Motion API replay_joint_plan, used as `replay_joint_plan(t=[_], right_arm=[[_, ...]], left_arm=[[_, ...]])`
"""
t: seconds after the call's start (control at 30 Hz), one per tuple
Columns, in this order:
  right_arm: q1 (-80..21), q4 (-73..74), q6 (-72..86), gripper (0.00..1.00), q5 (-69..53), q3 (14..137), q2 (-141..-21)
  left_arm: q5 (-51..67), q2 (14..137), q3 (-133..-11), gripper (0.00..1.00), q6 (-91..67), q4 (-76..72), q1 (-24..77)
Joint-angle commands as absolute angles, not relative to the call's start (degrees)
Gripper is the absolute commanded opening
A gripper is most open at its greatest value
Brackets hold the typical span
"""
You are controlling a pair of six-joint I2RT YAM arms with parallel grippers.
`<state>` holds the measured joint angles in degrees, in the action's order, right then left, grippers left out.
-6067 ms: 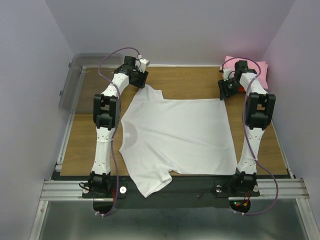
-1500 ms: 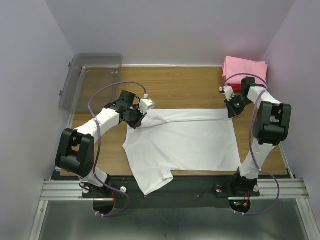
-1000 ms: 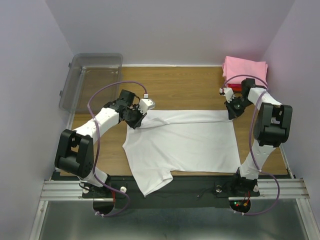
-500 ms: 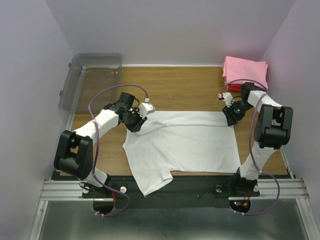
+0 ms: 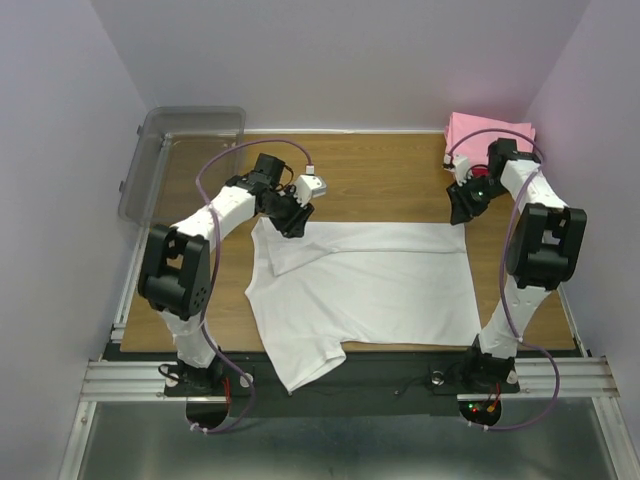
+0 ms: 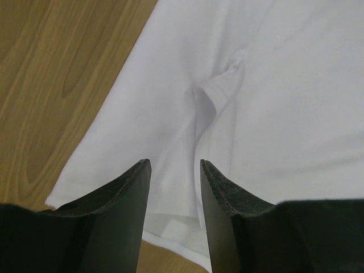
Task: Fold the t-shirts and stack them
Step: Fold the tshirt
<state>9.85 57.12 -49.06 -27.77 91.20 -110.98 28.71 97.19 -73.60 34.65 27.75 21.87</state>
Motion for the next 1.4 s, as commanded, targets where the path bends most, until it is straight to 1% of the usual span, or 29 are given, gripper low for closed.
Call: replay_joint_plan(t=[0.0, 0.1, 0.13, 0.2, 0.27, 0.4, 0.5, 0.63, 0.77, 0.87, 0.97, 1.03, 1.17, 1.3, 1.37], right_arm=[[10.5, 60.1, -44.7, 0.42, -30.7, 93.9, -114.1], [10.5, 59.9, -43.6, 0.40, -30.6, 95.2, -115.3], [10.5, 59.9, -43.3, 0.40, -30.5, 95.5, -115.7], [10.5, 60.0, -43.0, 0.39, -30.1, 96.1, -116.2], [10.5, 60.0, -43.1, 0.38, -29.5, 96.2, -116.2], [10.5, 60.0, -43.5, 0.38, -28.9, 96.0, -115.9], [10.5, 60.0, -44.0, 0.38, -28.2, 95.2, -115.3], [10.5, 59.9, -44.2, 0.37, -28.2, 95.1, -115.2], [10.5, 59.9, -43.5, 0.34, -29.0, 95.4, -115.4], [10.5, 59.1, -42.0, 0.28, -29.1, 95.4, -116.2], [10.4, 57.4, -39.7, 0.23, -28.5, 94.9, -117.2], [10.4, 54.5, -38.3, 0.23, -26.6, 93.4, -117.2], [9.8, 51.0, -35.3, 0.23, -23.6, 92.2, -117.7], [8.4, 48.7, -34.3, 0.23, -20.4, 89.5, -119.0], [7.6, 47.4, -34.3, 0.23, -19.1, 88.5, -120.0]], left_arm=[[33.7, 103.2, -78.6, 0.52, 31.7, 25.6, 23.2], [35.6, 108.1, -80.3, 0.51, 31.1, 24.6, 24.3], [36.3, 108.9, -80.5, 0.50, 31.0, 24.9, 24.6], [37.2, 110.0, -80.7, 0.45, 32.0, 26.0, 25.7], [38.5, 109.6, -78.9, 0.38, 33.2, 28.6, 27.4], [40.2, 106.4, -74.7, 0.31, 36.1, 32.5, 31.5], [38.4, 101.3, -71.5, 0.31, 37.7, 33.8, 35.1], [34.0, 96.3, -69.8, 0.38, 38.1, 35.9, 37.5], [31.0, 93.1, -69.1, 0.38, 36.3, 34.5, 36.6], [28.0, 92.3, -69.0, 0.35, 33.4, 30.7, 33.1], [22.5, 94.5, -70.7, 0.32, 29.1, 25.7, 28.3], [19.5, 97.0, -72.2, 0.30, 27.0, 22.9, 24.7], [16.3, 102.5, -75.4, 0.29, 23.7, 22.1, 21.5], [12.0, 106.5, -74.7, 0.29, 22.2, 21.5, 21.0], [11.3, 108.7, -74.4, 0.27, 21.4, 21.4, 20.5]])
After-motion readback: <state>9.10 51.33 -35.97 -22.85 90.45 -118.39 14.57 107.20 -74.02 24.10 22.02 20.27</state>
